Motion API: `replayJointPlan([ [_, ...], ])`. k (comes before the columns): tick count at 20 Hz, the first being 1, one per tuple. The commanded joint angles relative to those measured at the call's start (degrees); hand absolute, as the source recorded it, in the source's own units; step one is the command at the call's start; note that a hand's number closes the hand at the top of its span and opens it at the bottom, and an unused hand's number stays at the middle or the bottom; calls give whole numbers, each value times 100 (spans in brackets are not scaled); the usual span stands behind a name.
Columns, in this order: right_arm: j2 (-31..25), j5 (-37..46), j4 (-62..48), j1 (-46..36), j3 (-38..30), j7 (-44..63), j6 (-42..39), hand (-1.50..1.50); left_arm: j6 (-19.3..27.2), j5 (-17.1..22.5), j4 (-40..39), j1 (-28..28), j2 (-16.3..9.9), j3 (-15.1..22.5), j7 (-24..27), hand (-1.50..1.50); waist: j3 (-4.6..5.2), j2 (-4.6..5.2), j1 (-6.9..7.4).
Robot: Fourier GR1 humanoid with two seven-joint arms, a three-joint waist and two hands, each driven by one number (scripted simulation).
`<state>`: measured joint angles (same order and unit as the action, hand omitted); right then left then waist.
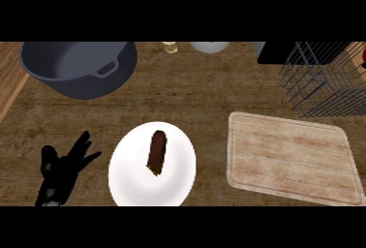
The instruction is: Pick the tomato from the cutting board and place it in the basket
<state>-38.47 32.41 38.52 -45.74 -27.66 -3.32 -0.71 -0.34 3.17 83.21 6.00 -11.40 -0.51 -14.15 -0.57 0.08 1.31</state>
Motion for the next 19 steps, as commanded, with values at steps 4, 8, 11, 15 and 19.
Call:
replayJointPlan([
  [4, -291, 62, -811, -491, -34, -491, 406, -150, -87, -32, -259, 36, -15, -9, -246, 0, 52, 34, 5],
  [8, -564, -350, -1180, -572, -432, -765, 263, -150, -31, -117, -36, 202, 131, 135, -202, 0, 50, 29, 3],
  [11, -969, -699, -1268, -347, -825, -924, 68, -150, -127, -33, -119, 170, 62, 39, -268, 0, 48, 22, -41],
  [15, -1417, -872, -1536, -451, -1062, -704, 5, -150, -115, -102, -470, 260, 139, -10, 198, 0, 52, 37, -31],
  [19, -1814, -1036, -1849, -75, -1248, -869, -231, -150, 226, -327, 207, 324, 368, 294, -373, 0, 44, 28, -25],
])
